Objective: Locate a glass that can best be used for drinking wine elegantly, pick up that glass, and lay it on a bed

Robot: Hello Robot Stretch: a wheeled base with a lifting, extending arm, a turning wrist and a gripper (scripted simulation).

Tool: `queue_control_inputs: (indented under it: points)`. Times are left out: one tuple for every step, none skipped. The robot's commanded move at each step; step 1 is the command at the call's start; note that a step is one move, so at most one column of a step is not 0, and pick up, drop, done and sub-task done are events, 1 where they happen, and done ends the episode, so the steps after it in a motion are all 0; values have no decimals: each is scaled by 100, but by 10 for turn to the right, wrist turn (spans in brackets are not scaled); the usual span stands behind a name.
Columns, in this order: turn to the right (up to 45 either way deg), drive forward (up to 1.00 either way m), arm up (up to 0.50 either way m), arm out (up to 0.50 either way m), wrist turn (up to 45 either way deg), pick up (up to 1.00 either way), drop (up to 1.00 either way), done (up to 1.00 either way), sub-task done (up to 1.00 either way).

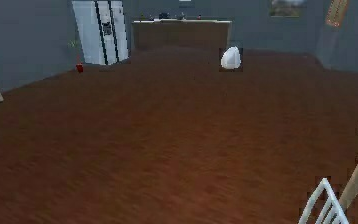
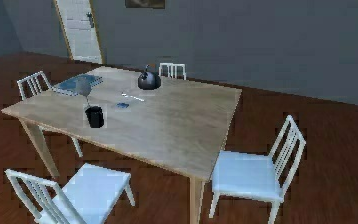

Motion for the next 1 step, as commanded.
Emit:
queue_control_inputs:
  points:
    - [-210,0,0,0,0,0,0,0,0]
